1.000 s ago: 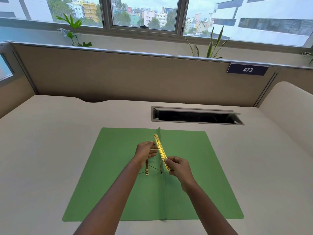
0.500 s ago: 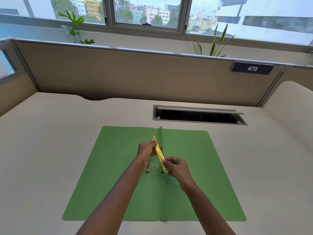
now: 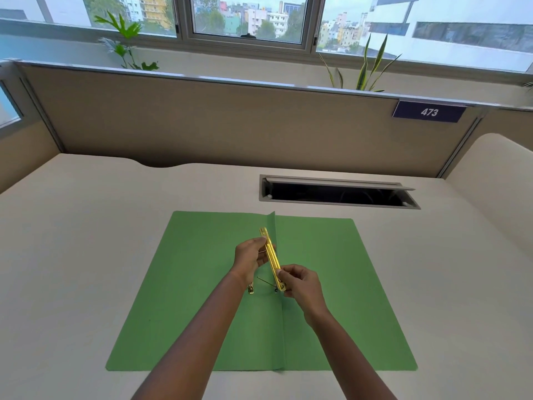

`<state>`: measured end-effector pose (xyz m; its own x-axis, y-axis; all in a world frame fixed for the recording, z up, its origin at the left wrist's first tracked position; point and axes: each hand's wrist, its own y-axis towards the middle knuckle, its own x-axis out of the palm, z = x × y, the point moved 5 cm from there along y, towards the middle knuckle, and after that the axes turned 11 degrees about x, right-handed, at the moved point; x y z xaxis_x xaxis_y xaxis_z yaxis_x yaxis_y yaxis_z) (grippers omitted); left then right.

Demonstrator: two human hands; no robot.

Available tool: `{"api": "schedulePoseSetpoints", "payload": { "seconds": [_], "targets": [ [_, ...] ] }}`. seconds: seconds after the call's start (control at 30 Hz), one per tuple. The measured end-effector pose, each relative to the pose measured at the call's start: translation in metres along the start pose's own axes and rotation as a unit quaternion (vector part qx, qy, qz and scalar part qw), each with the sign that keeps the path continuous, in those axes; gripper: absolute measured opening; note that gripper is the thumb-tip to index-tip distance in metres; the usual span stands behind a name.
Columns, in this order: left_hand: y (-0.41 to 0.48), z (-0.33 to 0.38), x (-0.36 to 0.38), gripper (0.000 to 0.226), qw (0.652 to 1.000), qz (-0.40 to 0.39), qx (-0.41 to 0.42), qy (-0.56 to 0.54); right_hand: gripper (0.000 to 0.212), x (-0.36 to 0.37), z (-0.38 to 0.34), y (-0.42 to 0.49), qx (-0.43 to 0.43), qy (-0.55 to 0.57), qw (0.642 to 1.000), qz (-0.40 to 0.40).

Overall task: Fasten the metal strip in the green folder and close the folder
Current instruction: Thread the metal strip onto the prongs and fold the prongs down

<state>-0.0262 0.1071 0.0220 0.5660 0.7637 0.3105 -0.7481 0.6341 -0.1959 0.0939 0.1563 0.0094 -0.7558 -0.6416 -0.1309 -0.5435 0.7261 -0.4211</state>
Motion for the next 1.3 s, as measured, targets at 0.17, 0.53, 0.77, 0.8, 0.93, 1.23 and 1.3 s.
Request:
{"api": "schedulePoseSetpoints", "payload": {
  "seconds": [0.17, 0.53, 0.77, 0.8, 0.93, 1.23, 1.3],
  "targets": [
    [-0.006, -0.005, -0.005, 0.026, 0.998, 0.006, -0.01, 0.065, 0.005, 0.0, 0.004, 0.003, 0.028, -0.01, 1.0, 0.004],
    [-0.048, -0.015, -0.023, 0.035, 0.985, -0.07, -0.04, 0.156, 0.014, -0.003, 0.005, 0.003, 0.144, 0.106, 0.982, -0.053],
    [-0.05, -0.014, -0.018, 0.023, 0.995, -0.054, 0.01, 0.078, 0.02, -0.005, -0.01, 0.001, 0.199, 0.223, 0.95, -0.086],
    [-0.049, -0.015, -0.017, 0.022, 0.996, -0.049, 0.017, 0.078, 0.022, -0.005, -0.012, 0.001, 0.204, 0.24, 0.945, -0.089],
    [-0.047, -0.019, -0.015, 0.022, 0.995, -0.034, 0.032, 0.086, 0.025, -0.002, -0.019, -0.001, 0.211, 0.267, 0.934, -0.104],
    [-0.045, -0.022, -0.009, 0.023, 0.994, -0.019, 0.027, 0.108, 0.023, 0.004, -0.019, -0.002, 0.204, 0.251, 0.941, -0.098],
    [-0.044, -0.024, -0.011, 0.023, 0.994, -0.013, 0.027, 0.107, 0.022, 0.005, -0.018, -0.002, 0.202, 0.246, 0.943, -0.097]
  ]
}}
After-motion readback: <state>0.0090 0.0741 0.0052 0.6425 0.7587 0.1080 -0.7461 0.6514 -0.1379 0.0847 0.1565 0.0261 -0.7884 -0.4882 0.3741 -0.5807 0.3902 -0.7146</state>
